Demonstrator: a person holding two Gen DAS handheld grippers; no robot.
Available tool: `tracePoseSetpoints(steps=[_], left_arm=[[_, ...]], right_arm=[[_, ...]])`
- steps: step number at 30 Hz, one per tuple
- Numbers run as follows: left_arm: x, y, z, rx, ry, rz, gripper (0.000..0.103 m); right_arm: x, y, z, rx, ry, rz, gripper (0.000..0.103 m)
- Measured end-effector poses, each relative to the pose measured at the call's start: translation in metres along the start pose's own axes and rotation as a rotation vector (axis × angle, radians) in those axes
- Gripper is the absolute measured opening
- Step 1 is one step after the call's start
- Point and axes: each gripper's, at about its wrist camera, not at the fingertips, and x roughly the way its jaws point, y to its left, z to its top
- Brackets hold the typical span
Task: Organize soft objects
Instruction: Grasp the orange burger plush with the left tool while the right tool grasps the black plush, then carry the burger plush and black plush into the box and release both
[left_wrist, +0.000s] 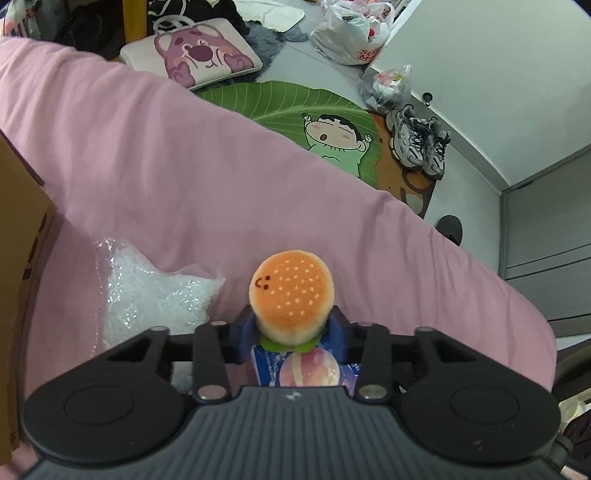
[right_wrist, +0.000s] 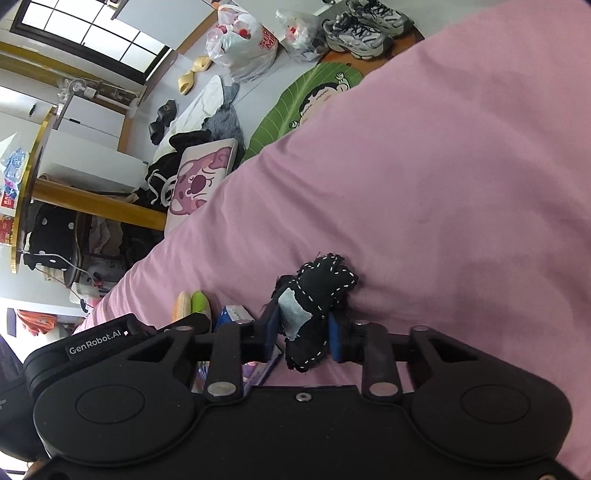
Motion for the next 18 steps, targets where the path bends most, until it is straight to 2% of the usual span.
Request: tracePoseSetpoints(steps=[3, 18], left_arm=[[-0.009, 0.0, -0.001, 0.007, -0.026, -0.004, 0.037], [-0.07, 0.011, -0.007, 0.014, -0.104, -0.04, 0.037]], right_arm=[[-0.006, 0.004, -0.001, -0.021, -0.017, 0.005, 0.02], [-0.037, 0.03, -0.01, -0.097, -0.096, 0.057, 0.02]])
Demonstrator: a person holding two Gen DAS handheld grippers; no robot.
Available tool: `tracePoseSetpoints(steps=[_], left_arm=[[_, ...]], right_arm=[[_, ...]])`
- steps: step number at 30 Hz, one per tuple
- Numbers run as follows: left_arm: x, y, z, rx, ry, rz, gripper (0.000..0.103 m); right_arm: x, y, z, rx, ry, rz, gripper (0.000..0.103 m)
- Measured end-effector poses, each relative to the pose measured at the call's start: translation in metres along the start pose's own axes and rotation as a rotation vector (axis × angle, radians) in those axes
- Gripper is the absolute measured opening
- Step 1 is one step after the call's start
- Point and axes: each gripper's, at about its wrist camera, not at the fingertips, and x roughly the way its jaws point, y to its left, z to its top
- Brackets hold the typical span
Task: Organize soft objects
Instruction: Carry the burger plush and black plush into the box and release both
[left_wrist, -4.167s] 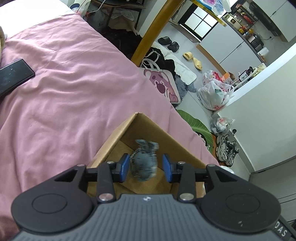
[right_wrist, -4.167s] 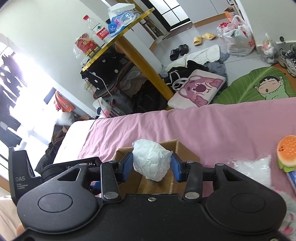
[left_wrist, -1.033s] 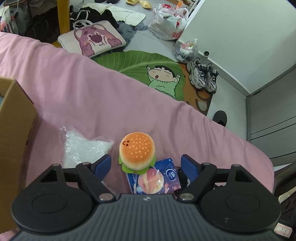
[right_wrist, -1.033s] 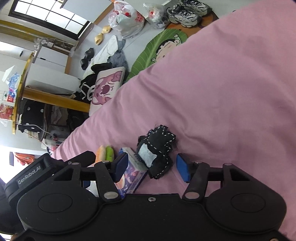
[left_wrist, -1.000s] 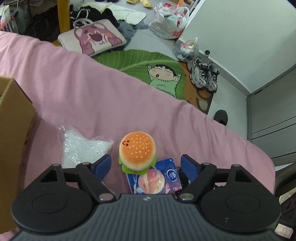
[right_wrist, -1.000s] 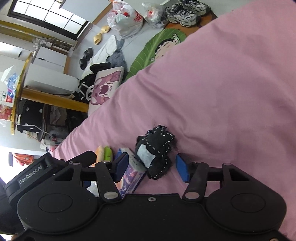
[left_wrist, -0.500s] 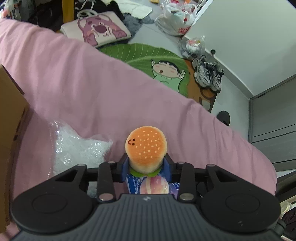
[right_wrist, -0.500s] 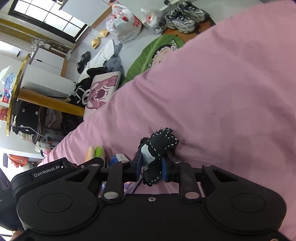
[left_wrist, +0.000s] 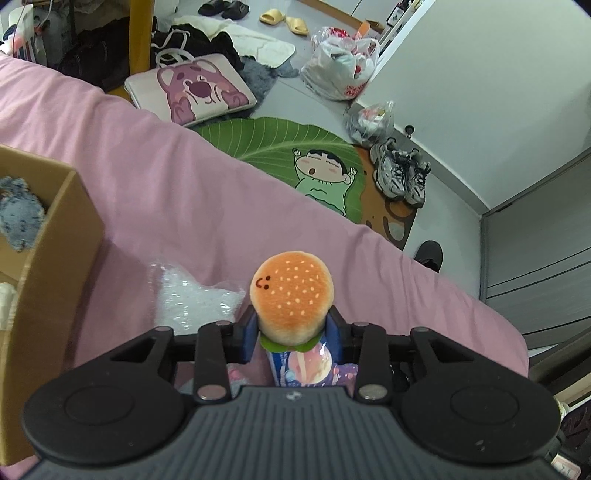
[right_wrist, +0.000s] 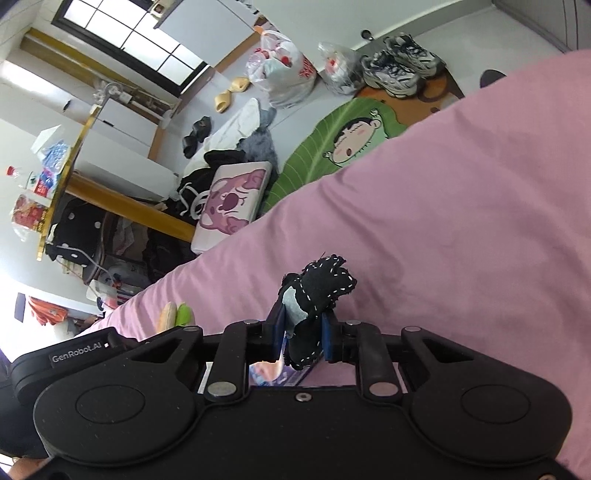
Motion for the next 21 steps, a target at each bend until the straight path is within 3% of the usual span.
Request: tracePoseSetpoints(steps=[21], left_arm=[[-0.099, 0.054, -0.008, 0.0, -0.092, -0.03, 0.037]], right_arm=[[-0.031, 0.057, -0.03, -0.152, -0.064, 0.058, 0.02]])
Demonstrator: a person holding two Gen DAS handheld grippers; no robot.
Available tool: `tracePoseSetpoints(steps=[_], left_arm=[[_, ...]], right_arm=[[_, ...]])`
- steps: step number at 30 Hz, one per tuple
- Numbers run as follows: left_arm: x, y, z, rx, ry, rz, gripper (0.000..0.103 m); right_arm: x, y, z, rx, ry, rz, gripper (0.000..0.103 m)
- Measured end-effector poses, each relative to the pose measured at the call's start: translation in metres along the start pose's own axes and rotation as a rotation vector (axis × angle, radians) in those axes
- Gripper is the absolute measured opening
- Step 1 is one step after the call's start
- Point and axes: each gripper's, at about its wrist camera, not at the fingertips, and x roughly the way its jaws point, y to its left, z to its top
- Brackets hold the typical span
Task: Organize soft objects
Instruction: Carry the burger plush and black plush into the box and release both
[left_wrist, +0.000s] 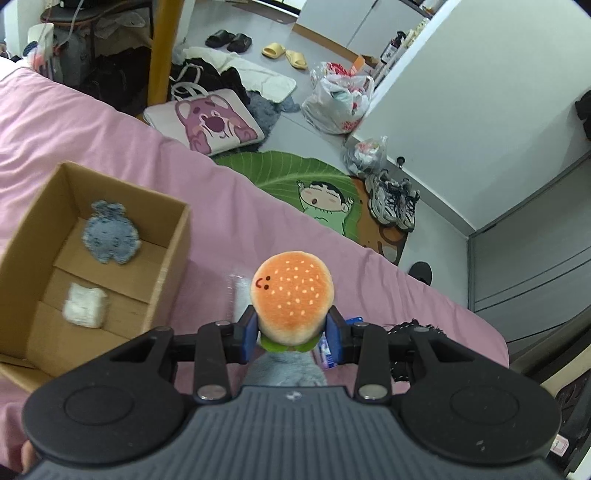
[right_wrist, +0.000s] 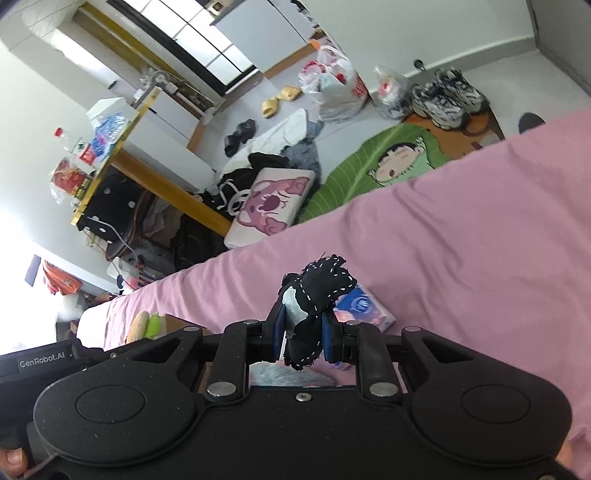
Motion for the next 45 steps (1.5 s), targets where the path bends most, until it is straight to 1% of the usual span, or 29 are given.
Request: tracePoseSetpoints(steps=[6, 14, 24, 30, 38, 42, 45], left_arm=[[-0.022, 0.03, -0.001, -0.03, -0.026, 0.02, 0.037], [-0.042, 0.073, 0.001, -0.073, -0.056, 0.056, 0.037], [-0.058, 0.118, 0.012, -0.124, -0.087, 0.084, 0.037], [-0.052, 0.14, 0.016, -0.16, -0.084, 0.091, 0.037], [-0.033, 0.165, 0.018, -0.205, -0.063, 0.08, 0.037], [-0.021, 0.172, 0.021, -0.21, -0.068, 0.108, 0.037], [-0.01, 0.179, 0.024, -0.226, -0.05, 0.092, 0.038]], right_arm=[[-0.001, 0.027, -0.008, -0.08, -0.013, 0.052, 0.02], [0.004, 0.061, -0.018, -0.167, -0.013, 0.082, 0.02], [0.007, 0.091, -0.027, -0.206, -0.032, 0.11, 0.02], [0.007, 0.109, -0.035, -0.232, -0.05, 0.124, 0.02], [0.02, 0.132, -0.043, -0.286, -0.03, 0.133, 0.02], [0.028, 0.141, -0.047, -0.306, -0.018, 0.127, 0.02], [0.035, 0.149, -0.052, -0.321, 0.002, 0.128, 0.02]])
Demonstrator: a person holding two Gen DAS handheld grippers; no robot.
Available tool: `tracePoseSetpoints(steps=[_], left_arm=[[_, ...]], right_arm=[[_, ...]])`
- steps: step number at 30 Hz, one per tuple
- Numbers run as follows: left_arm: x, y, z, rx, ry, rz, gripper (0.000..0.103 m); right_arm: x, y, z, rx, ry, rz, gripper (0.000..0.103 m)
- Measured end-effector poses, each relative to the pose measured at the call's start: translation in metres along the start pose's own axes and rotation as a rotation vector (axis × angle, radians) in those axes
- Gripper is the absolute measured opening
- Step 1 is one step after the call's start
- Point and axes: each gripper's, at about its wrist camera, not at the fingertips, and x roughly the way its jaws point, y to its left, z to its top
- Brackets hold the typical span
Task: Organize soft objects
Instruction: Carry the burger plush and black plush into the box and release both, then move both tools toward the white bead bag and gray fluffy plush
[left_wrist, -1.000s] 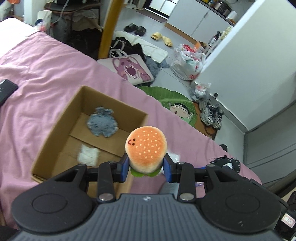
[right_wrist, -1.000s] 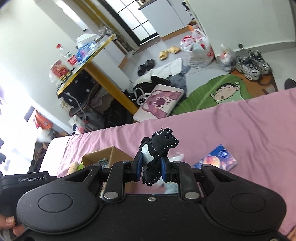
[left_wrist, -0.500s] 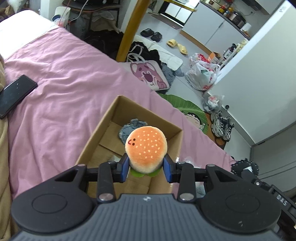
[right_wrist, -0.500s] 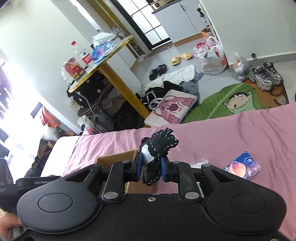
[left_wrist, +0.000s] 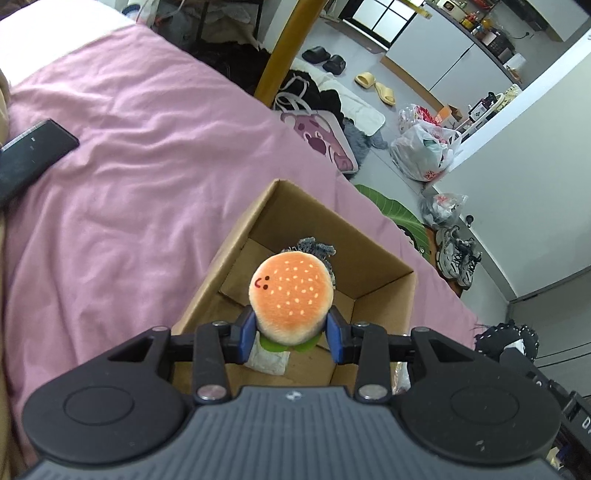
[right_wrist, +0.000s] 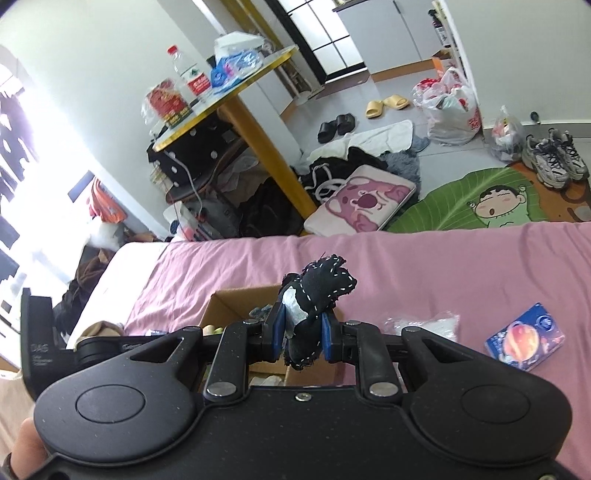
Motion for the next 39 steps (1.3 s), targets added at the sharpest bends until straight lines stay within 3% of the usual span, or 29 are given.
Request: tracePoseSetpoints(steps=[3, 8, 13, 16, 18, 23, 27, 32, 39], left_arm=[[0.008, 0.002, 0.002, 0.003, 0.008, 0.033, 0.042], [0.013, 0.005, 0.005, -0.001, 0.017, 0.038, 0.063], [0.009, 0.007, 0.007, -0.012, 0.006, 0.024, 0.067], [0.008, 0.007, 0.008, -0.019, 0.009, 0.02, 0.068], [0.007, 0.006, 0.008, -0.022, 0.008, 0.023, 0.069], [0.002, -0.001, 0.005, -0.005, 0.008, 0.031, 0.083], [-0.005, -0.007, 0.001, -0.005, 0.012, 0.041, 0.088], [-0.018, -0.014, -0.002, 0.001, -0.014, 0.03, 0.102], [-0.038, -0.034, -0.011, 0.052, -0.059, 0.028, 0.103]], right_arm=[[0.007, 0.008, -0.001, -0.014, 0.01, 0.006, 0.02], [0.019, 0.02, -0.001, -0.022, 0.024, 0.026, 0.021], [0.027, 0.03, -0.002, -0.04, 0.039, 0.052, 0.022], [0.03, 0.034, -0.004, -0.051, 0.051, 0.054, 0.027], [0.03, 0.033, -0.005, -0.043, 0.056, 0.061, 0.037], [0.021, 0.029, -0.002, -0.028, 0.042, 0.051, 0.04], [0.01, 0.021, 0.002, -0.008, 0.038, 0.021, 0.049], [-0.005, 0.01, 0.007, 0.004, 0.048, 0.011, 0.061], [-0.026, -0.011, 0.011, 0.011, 0.057, -0.011, 0.075]])
